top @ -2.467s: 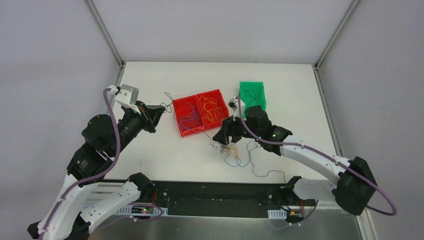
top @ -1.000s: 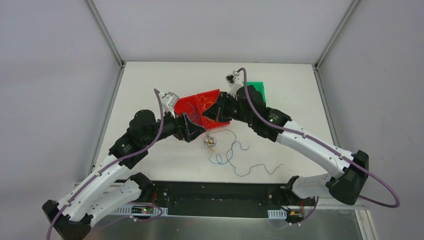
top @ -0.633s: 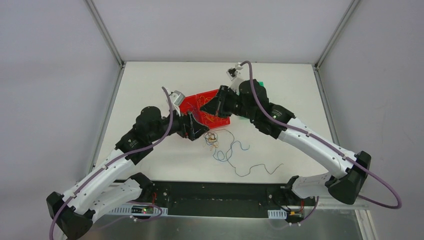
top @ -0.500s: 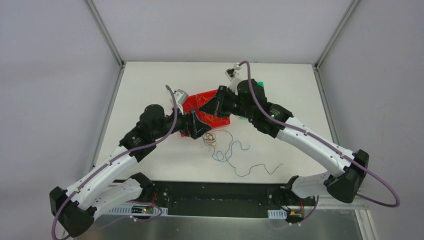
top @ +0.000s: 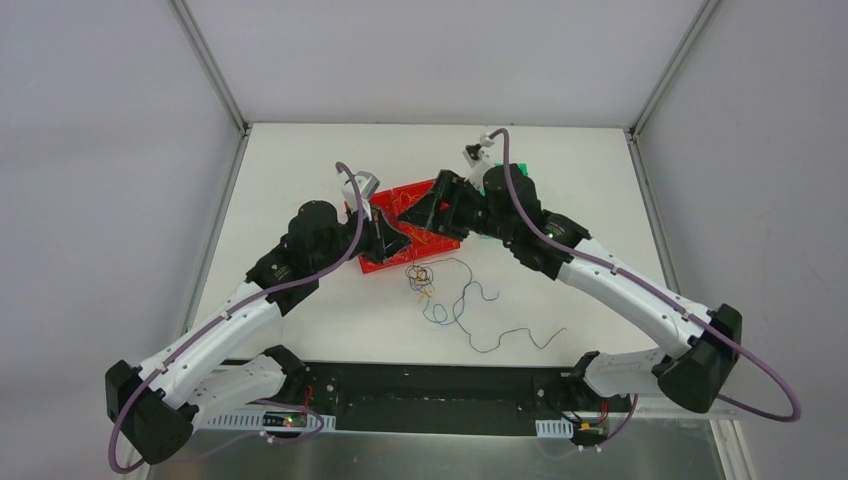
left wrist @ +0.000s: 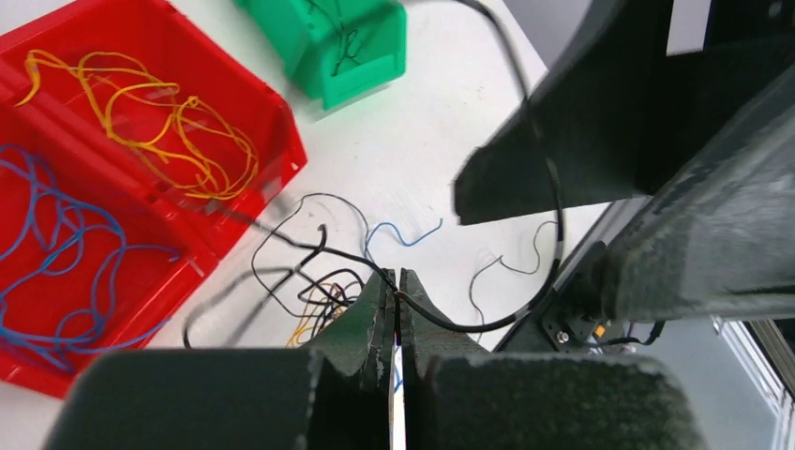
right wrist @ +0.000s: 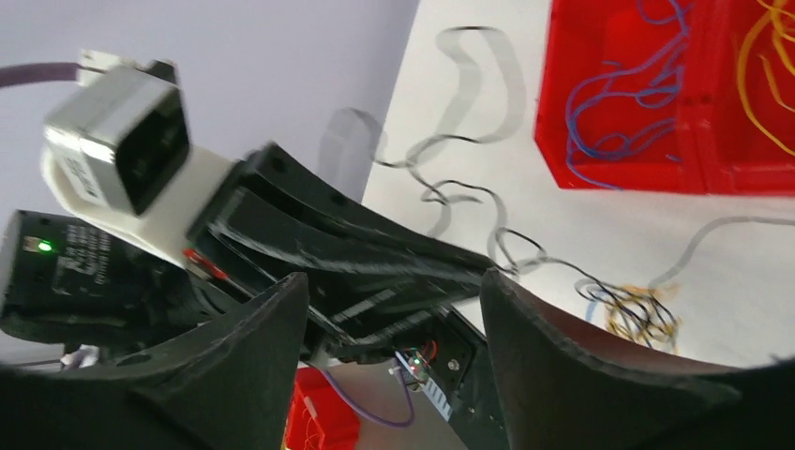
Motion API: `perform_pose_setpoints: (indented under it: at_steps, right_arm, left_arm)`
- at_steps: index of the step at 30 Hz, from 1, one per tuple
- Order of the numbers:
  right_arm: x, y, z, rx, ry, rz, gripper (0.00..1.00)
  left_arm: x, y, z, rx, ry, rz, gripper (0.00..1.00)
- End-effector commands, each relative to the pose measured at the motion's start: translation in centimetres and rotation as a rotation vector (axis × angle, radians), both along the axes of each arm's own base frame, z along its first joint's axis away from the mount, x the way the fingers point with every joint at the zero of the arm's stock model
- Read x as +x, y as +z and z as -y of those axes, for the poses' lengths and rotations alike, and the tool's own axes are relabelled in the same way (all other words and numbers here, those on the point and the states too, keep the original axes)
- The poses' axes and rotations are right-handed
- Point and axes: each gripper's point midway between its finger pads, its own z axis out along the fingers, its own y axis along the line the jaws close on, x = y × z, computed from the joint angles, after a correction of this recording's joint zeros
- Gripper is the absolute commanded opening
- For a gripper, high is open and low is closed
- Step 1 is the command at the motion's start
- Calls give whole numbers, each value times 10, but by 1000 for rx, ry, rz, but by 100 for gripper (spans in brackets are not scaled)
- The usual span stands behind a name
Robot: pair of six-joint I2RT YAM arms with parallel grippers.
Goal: Untangle the cables
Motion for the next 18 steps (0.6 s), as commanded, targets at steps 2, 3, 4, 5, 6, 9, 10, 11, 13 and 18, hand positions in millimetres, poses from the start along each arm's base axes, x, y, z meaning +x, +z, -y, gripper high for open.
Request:
perform_pose_setpoints:
  at_steps: [2,3,4,5,6,9,10,11,13,18]
  right_arm:
    - [-11,-14,44,4,-63,45,73]
    - [-15,-20,51,-2,-67,52,75]
    - [-19,-27,58,-15,-70,61,76]
    - [-23,-33,63,-26,-64,76,76]
    - [-28,-41,68,-43,-51,88,77]
    - [-40,-72,76,-104,0,110,76]
    - [-43,-82,77,-123,21,120,75]
    - [-45,-91,75,-139,41,130,74]
    - [-48,-106,71,-168,73,146,72]
    - [-44,-126,47,-198,105,201,72]
  left_arm:
    - [8,23,-21,6,112,49,0]
    - [7,25,-22,8,113,50,0]
    - [6,26,-23,10,112,52,0]
    - [5,28,-22,7,109,53,0]
    - [4,31,-22,2,103,54,0]
    - [0,40,-18,-23,80,53,0]
    - [-1,44,-17,-33,76,51,0]
    - [-2,48,-16,-45,67,51,0]
    - [-5,58,-13,-67,51,52,0]
    - [-9,75,-11,-110,38,58,0]
